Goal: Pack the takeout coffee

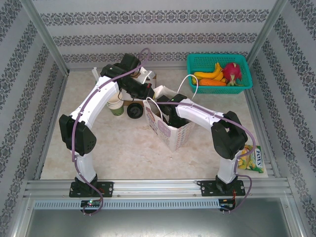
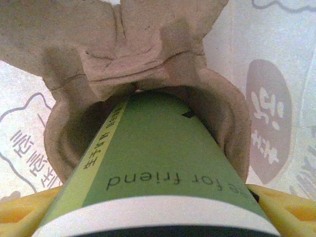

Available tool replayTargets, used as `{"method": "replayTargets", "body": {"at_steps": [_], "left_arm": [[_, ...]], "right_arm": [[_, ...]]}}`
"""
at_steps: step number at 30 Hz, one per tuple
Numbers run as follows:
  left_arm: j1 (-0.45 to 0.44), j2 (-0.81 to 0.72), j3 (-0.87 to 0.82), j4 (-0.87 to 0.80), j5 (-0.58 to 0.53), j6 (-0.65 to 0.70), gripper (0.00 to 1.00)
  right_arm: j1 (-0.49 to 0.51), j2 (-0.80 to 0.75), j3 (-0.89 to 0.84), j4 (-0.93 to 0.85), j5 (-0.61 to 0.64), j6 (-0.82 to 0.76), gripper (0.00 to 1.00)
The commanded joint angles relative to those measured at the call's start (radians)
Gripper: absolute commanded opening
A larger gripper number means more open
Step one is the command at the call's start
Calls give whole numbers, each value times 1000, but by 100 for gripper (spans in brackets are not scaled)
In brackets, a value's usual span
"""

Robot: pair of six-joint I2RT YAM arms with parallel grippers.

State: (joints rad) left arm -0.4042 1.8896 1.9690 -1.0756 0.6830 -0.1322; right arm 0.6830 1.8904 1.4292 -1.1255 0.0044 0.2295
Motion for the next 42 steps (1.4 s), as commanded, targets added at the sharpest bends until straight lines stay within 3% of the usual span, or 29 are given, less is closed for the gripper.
{"method": "replayTargets", "body": {"at_steps": [1,13,28,42], "left_arm": [[10,-21,7,34,9,-7,0],[10,-22,11,41,10,-9,0],[10,-26,9,32,7,-9,0],[9,-28,4,31,-2,-10,0]], "right_arm": [[-5,151,-86,70,8,8,47],[-5,68,23,-9,-30,5,55],[-20,-52,162,-93,-70,46,84],[-38,-139,215,-130,-78,61,93]]}}
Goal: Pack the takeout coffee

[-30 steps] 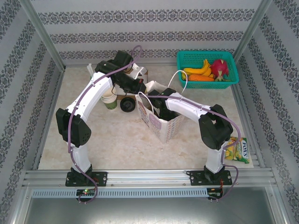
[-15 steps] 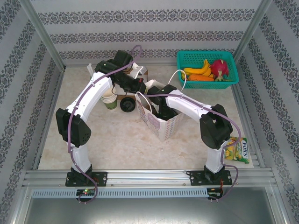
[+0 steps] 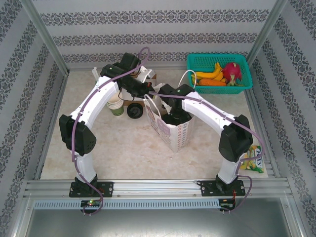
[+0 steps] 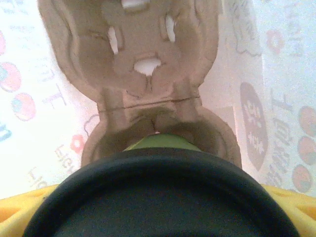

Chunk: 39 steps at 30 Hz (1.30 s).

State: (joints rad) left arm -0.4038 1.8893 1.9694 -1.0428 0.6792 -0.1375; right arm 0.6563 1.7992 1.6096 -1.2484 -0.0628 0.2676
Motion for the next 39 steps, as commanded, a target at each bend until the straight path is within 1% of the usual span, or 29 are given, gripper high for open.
{"method": "replayTargets", "body": {"at_steps": [1,2,14,39], "left_arm": [[10,-28,3,-2,2,-5,0],[9,-28,3,-2,1,-6,0],[8,-28,4,1,13,-13,0],[8,-19,10,-2,6,-8,0]], "right_arm": [[-13,-52,38,-6,-11,24,96],[-12,-55,39,-6,-11,25,98],[-17,-96,67,3,-7,36,98],[-17,-96,90,-46,12,39,98]]}}
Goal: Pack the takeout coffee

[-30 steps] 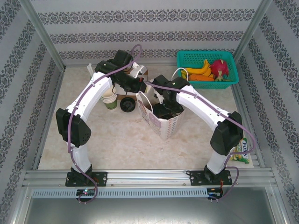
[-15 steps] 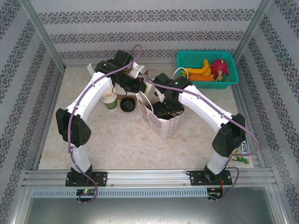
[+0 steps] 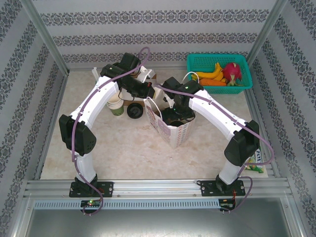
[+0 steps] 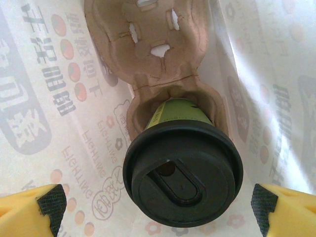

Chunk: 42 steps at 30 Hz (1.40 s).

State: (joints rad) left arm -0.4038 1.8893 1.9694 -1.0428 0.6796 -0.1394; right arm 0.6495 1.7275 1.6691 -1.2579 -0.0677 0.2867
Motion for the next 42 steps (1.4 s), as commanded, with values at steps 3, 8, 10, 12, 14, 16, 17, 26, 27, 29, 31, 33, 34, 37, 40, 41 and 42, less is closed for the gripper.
{"method": "replayTargets", "body": {"at_steps": [3,8,10,12,14,16,17,26,27,29,31,33,34,37,40,41,42], "left_arm": [[8,-18,8,-2,6,-6,0],[8,-17,7,-1,3,-6,0],[7,-15,7,-2,3,-6,0],[8,-17,5,-1,4,-9,0],[8,-17,4,4,7,-13,0],[8,-19,2,8,10,-17,0],[8,-19,2,10,11,-18,0],[7,-23,-7,31,8,-42,0],[8,-23,-7,35,9,-46,0],[8,-22,-6,39,9,-53,0],[8,-23,-6,42,10,-61,0],[8,-25,-7,43,8,-69,0],[8,-25,-9,44,8,-73,0],[8,-36,-18,57,3,-90,0],[7,-51,-39,79,1,-109,0],[8,-54,-40,81,-2,-114,2],[7,-56,-42,81,-4,-119,3]], "right_arm": [[-11,-22,32,-38,21,19,98],[-10,-31,45,-45,33,25,98],[-7,-44,52,-41,51,28,98],[-1,-72,52,-12,66,26,98],[3,-104,46,25,71,21,98],[5,-135,33,66,94,19,98],[6,-149,26,84,102,18,98],[31,-396,-167,433,111,4,98],[34,-444,-215,509,113,13,98],[36,-532,-305,636,121,34,98],[36,-612,-368,716,134,48,98],[36,-679,-408,730,174,61,98],[36,-707,-422,723,193,71,98],[32,-796,-490,699,266,108,98],[-7,-843,-528,598,328,228,98],[-29,-852,-536,561,334,282,98],[-47,-859,-550,538,327,337,98]]}}
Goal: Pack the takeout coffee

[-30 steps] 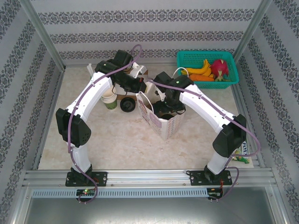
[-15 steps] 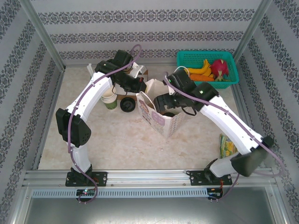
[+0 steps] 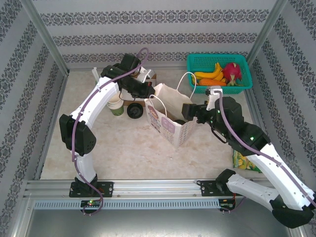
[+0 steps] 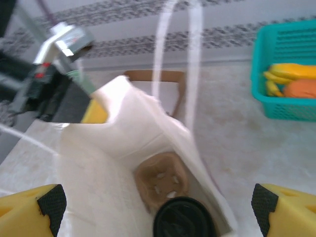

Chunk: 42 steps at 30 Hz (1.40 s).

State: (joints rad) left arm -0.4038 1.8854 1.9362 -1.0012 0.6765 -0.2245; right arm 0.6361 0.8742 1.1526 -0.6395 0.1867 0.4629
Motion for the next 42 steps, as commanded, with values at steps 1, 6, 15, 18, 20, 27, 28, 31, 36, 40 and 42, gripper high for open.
{"method": "replayTargets", "body": {"at_steps": [1,6,15,18,20,27,28,31,36,40,42], "left_arm": [[8,-55,-11,42,-3,-38,4],[8,-82,-38,59,-18,-66,10],[7,-152,-98,90,-25,-87,39],[11,-210,-134,133,-33,-89,60],[15,-264,-162,162,-102,-96,73],[58,-471,-315,251,-603,-154,100],[74,-489,-331,251,-667,-160,100],[148,-513,-359,235,-748,-182,100],[233,-502,-370,216,-777,-184,100],[280,-474,-370,216,-732,-203,100],[291,-464,-368,214,-723,-185,98]], "right_arm": [[-52,-12,-50,-92,56,216,98],[-133,36,-82,-122,-73,342,88],[-150,174,12,-152,-174,312,61],[-162,208,32,-144,-199,246,43],[-175,243,58,-141,-230,192,32],[-217,366,164,-158,-291,3,11],[-225,383,181,-158,-306,-27,10],[-253,429,227,-149,-347,-104,9],[-284,520,295,-128,-407,-181,9],[-288,578,346,-120,-425,-174,9],[-288,591,352,-120,-417,-153,10]]}}
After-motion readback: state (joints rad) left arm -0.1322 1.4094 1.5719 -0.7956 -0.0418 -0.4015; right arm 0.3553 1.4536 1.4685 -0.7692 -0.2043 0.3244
